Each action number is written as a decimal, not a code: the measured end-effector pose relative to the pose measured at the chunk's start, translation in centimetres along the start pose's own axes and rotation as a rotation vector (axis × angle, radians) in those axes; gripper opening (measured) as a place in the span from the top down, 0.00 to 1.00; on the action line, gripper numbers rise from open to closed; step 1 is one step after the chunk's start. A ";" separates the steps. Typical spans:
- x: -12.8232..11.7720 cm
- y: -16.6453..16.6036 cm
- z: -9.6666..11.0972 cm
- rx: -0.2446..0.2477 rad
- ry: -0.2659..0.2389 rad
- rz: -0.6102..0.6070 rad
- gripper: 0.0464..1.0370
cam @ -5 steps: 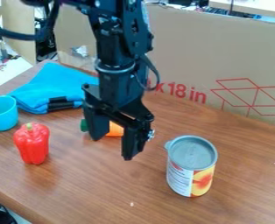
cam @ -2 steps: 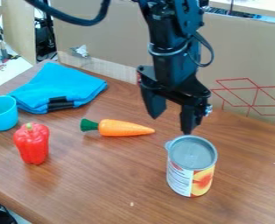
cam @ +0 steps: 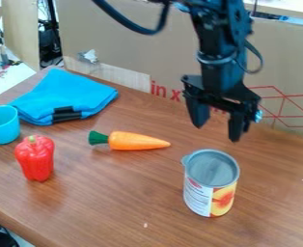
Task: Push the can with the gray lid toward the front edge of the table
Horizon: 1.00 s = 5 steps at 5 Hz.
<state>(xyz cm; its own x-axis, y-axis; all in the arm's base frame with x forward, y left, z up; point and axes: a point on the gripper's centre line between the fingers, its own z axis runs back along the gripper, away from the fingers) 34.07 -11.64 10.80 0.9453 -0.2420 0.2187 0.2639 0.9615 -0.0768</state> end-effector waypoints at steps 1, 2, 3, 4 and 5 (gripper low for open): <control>0.6 -0.9 -1.5 0.026 0.009 0.019 0.04; 1.0 -0.9 -2.6 0.025 -0.008 0.053 0.04; 1.1 -0.7 -3.2 0.039 -0.015 0.090 0.04; -1.1 -0.5 -4.8 0.037 0.042 0.093 0.04; -3.6 -0.4 -6.0 0.040 0.114 0.117 0.04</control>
<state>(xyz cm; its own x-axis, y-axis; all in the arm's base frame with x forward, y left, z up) 31.72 -11.89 4.19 0.9854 -0.1387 0.0985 0.1446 0.9879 -0.0559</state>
